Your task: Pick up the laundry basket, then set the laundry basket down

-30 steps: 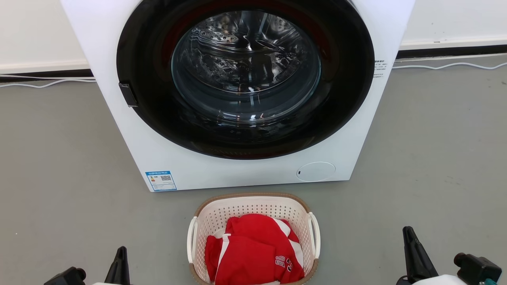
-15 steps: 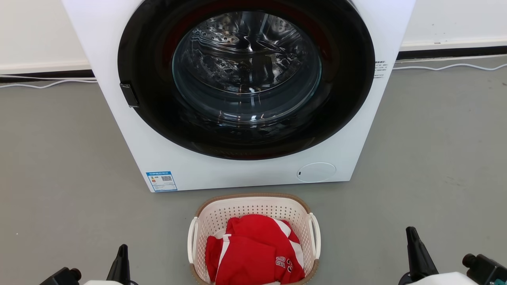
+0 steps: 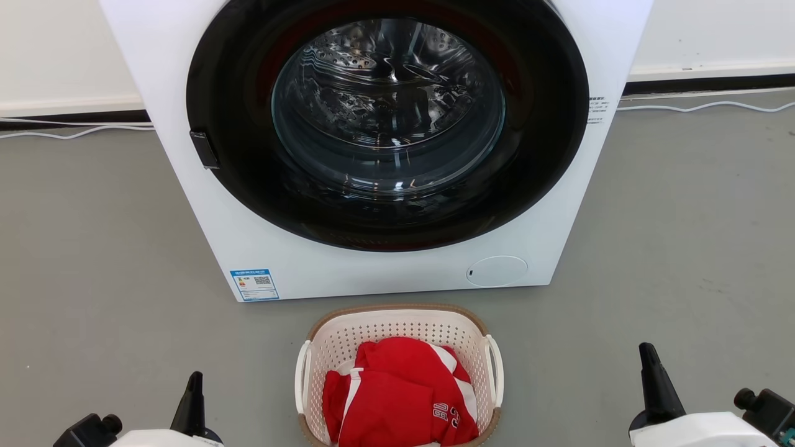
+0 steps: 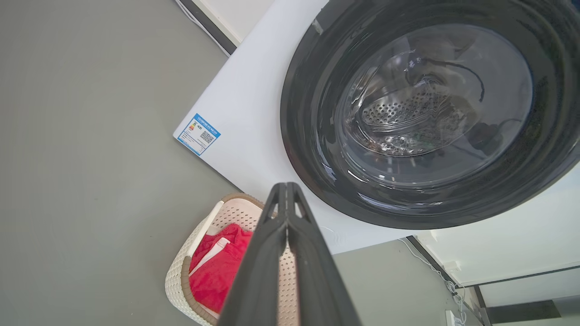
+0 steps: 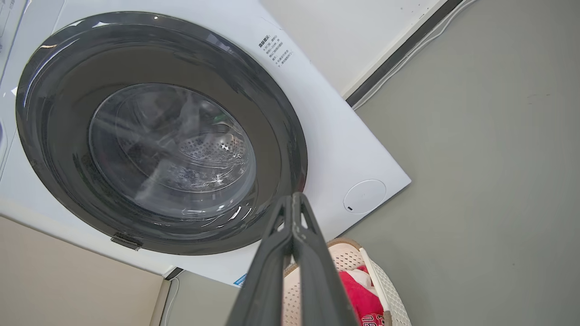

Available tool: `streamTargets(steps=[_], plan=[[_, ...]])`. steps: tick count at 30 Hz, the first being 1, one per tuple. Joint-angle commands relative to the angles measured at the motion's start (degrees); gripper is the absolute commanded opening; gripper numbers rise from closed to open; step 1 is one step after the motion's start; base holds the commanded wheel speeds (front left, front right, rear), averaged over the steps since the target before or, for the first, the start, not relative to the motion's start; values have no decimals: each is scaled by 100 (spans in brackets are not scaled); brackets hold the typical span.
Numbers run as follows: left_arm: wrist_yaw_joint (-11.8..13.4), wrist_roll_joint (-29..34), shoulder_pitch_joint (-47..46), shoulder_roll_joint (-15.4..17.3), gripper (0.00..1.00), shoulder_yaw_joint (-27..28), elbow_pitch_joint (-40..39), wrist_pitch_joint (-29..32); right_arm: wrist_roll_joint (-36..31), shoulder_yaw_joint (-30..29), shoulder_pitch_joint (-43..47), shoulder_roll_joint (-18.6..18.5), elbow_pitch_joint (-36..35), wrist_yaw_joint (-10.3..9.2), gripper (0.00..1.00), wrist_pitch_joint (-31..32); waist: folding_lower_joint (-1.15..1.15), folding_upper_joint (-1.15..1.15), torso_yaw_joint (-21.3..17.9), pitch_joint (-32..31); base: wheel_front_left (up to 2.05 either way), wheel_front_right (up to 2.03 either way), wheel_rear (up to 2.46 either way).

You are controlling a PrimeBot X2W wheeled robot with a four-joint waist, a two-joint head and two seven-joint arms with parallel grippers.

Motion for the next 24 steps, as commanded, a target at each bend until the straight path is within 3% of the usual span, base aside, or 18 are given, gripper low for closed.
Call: streamTargets(steps=[1, 24], plan=[[-43, -174, -294, 42, 0, 77, -184, 34, 196, 34, -248, -83, -142, 27, 0, 54, 0, 0, 1, -1, 0, 0, 0], [-112, -1558, -425, -2, 0, 103, -343, 405, 1785, -13, -439, -95, -140, 32, 0, 413, 0, 0, 20, -23, 0, 0, 0]])
